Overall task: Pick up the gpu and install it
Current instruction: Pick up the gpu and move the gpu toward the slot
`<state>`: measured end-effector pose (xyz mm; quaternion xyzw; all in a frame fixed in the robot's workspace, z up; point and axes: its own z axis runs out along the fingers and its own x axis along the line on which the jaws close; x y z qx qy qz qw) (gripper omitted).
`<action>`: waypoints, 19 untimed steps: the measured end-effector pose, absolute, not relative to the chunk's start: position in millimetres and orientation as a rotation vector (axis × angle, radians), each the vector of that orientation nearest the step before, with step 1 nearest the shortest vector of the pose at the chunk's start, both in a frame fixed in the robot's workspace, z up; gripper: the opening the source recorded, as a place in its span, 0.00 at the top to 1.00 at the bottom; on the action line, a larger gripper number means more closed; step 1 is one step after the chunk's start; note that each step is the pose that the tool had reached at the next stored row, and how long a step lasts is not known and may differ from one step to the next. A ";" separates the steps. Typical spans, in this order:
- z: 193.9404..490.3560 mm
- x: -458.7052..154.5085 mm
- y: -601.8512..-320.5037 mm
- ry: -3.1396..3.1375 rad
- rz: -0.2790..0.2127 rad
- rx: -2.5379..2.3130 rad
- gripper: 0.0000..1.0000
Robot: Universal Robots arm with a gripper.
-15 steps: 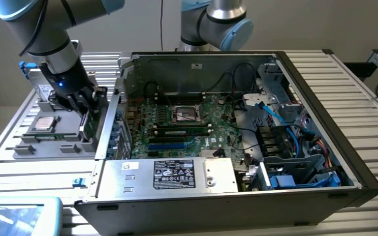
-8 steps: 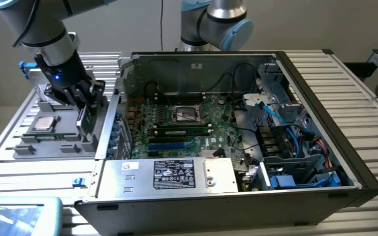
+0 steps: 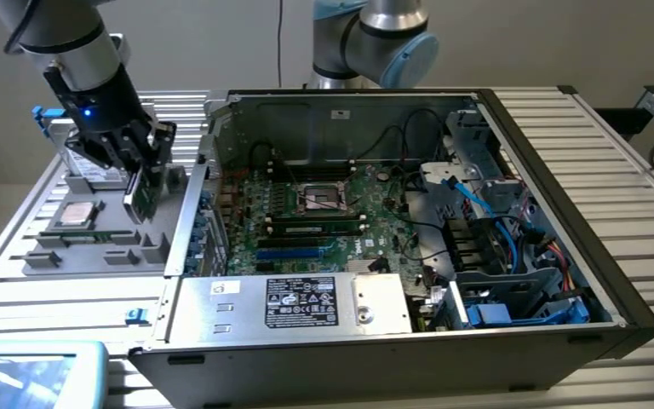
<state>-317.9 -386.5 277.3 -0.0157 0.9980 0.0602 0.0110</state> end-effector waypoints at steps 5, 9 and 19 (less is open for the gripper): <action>300.3 -317.9 -386.7 3.115 0.188 -0.049 0.71; 317.7 -317.9 -386.9 3.120 0.189 -0.049 0.71; 362.1 -309.2 -388.3 3.142 0.190 -0.047 0.71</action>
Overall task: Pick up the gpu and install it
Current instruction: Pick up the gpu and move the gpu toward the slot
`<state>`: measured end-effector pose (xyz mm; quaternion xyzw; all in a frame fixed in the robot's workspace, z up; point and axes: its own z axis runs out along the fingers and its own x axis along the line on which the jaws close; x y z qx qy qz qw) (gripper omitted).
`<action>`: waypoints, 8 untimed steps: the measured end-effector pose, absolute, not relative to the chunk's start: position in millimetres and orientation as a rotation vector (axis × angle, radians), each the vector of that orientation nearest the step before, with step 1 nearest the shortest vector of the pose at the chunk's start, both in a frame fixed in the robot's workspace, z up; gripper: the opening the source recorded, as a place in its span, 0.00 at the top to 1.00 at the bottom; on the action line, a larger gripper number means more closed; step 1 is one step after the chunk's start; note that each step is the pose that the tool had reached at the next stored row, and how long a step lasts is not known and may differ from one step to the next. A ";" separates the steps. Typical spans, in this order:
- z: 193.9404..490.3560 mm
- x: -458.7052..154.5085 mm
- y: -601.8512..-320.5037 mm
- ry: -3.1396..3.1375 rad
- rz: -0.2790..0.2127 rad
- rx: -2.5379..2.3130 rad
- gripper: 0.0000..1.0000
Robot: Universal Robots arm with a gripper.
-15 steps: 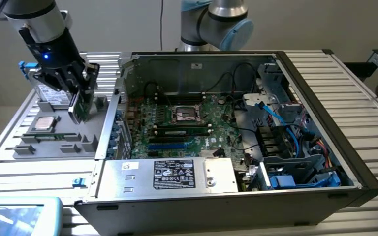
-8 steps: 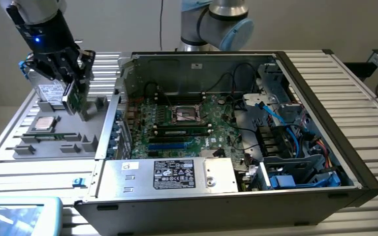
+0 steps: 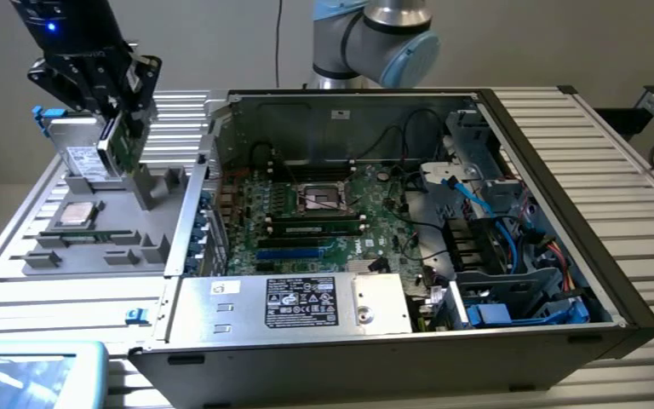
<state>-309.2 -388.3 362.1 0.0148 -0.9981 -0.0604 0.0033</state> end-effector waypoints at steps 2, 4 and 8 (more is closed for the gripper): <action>371.0 -305.9 -388.7 -3.124 -0.189 0.046 0.71; 378.5 -302.3 -389.2 -3.117 -0.189 0.045 0.71; 386.8 -292.4 -390.2 -3.093 -0.188 0.043 0.71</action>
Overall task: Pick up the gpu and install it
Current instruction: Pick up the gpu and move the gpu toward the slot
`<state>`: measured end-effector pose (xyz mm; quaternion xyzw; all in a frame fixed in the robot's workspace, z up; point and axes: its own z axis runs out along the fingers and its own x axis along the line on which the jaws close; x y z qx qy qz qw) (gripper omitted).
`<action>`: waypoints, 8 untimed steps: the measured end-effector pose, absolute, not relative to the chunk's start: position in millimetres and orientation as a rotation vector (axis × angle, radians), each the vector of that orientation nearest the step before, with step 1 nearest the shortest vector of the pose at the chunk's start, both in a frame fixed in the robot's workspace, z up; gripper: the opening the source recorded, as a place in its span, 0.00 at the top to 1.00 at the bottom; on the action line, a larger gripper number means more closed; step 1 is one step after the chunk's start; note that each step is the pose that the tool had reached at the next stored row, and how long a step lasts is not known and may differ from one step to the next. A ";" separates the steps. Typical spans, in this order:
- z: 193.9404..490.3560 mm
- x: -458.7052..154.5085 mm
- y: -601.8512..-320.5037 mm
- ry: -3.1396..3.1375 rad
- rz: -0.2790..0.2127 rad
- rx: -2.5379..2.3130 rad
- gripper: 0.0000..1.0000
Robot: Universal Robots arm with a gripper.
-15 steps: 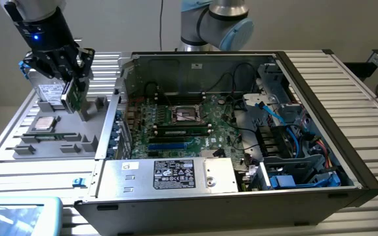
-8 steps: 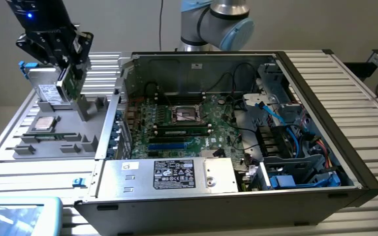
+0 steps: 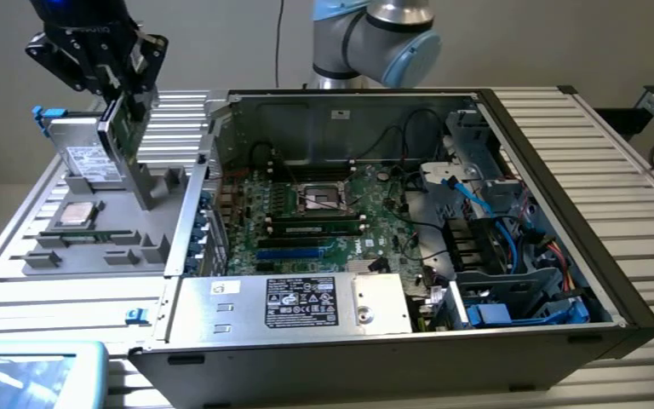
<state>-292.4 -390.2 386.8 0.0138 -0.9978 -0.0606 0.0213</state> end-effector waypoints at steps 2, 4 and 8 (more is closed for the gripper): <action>388.1 -285.7 -390.3 -3.087 -0.188 0.042 0.71; 388.5 -278.3 -390.3 -3.086 -0.188 0.042 0.71; 389.7 -261.7 -390.4 -3.086 -0.187 0.042 0.71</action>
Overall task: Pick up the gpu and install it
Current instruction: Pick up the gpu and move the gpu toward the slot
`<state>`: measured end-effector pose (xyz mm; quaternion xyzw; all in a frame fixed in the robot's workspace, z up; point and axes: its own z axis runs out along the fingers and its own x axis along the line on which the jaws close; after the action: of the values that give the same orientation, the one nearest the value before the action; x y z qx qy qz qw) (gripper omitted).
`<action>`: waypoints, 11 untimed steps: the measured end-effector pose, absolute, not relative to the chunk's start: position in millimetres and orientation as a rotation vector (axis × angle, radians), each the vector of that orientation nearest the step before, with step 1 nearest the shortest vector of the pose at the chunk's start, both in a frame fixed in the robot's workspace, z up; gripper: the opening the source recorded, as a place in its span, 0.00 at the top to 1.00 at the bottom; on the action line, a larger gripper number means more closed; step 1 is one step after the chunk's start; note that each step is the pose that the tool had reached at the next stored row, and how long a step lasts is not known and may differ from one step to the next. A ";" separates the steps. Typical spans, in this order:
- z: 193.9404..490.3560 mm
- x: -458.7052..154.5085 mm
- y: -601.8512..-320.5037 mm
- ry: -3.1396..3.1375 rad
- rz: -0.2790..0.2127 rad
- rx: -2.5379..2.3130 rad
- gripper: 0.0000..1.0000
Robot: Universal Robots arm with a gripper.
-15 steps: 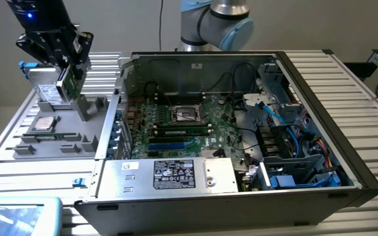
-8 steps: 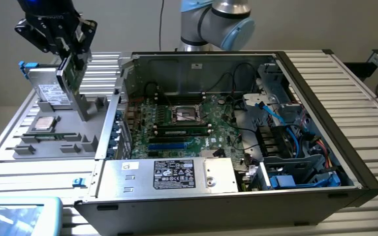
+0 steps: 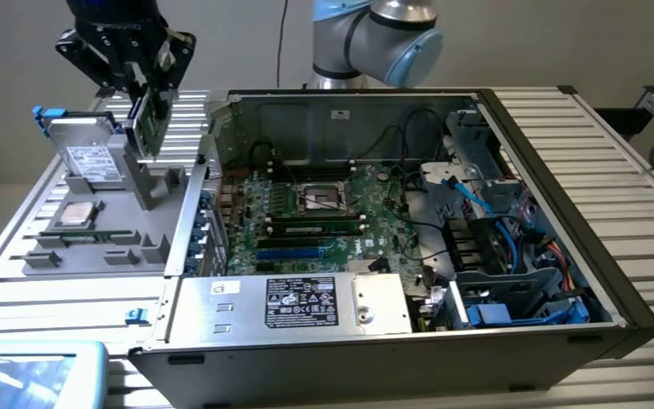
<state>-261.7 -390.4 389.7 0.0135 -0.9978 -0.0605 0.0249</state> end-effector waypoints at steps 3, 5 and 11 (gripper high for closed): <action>393.5 -251.4 -390.8 -3.084 -0.186 0.042 0.71; 397.9 -243.8 -391.2 -3.083 -0.186 0.041 0.71; 408.1 -217.0 -393.7 -3.080 -0.185 0.041 0.71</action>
<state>-217.0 -393.7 408.1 0.0133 -0.9977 -0.0601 0.0278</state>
